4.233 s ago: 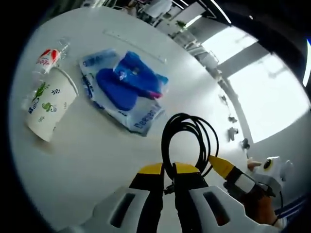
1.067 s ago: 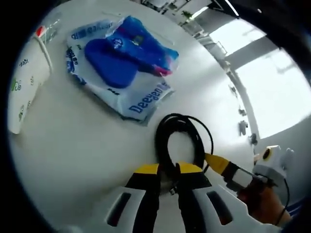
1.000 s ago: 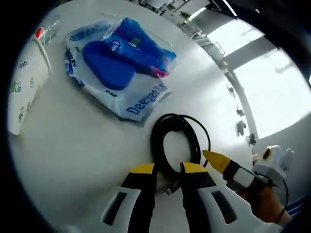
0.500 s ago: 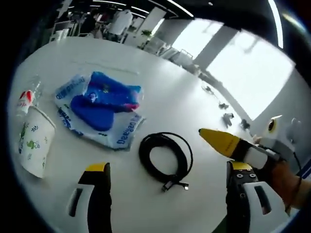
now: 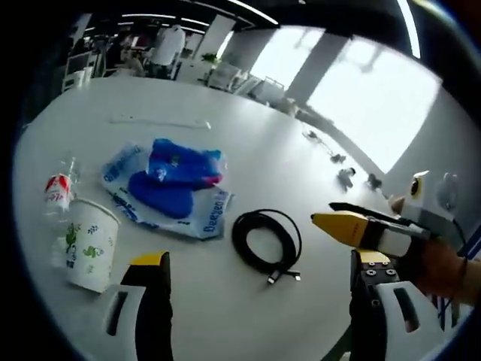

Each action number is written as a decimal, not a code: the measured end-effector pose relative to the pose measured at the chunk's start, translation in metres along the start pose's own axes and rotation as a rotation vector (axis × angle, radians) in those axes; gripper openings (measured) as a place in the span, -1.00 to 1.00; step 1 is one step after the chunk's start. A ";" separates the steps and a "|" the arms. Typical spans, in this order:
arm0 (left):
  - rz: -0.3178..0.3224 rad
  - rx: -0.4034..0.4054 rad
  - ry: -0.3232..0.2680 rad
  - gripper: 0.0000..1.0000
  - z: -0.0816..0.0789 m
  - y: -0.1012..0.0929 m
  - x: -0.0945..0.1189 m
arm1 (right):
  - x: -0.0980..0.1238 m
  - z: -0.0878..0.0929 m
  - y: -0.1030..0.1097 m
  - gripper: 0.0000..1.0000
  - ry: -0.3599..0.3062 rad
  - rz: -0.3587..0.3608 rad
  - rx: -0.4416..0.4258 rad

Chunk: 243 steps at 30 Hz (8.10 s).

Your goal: Arrange the tabletop items into an orderly group along one side of the table until the central work area is clear of visible clutter.

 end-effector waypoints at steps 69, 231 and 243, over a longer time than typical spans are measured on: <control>-0.138 0.069 -0.033 0.68 -0.022 0.101 0.067 | -0.016 0.029 0.052 0.40 0.075 -0.089 -0.093; 0.246 -0.184 -0.286 -0.33 -0.045 0.057 0.089 | -0.019 -0.009 0.149 0.05 0.046 -0.389 -0.226; 0.279 -0.171 -0.270 -0.33 -0.034 0.051 0.091 | -0.018 -0.010 0.175 0.09 0.058 -0.489 -0.246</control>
Point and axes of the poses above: the point that each gripper's makers call its tool centre point, and the gripper's own axes: x roughly backward along the fingers, y roughly to its left, z roughly out of its underside, the point moved 1 cm from there along x, roughly backward along the fingers, and after that the axes turned 1 degree about y, right-handed, at the moved point
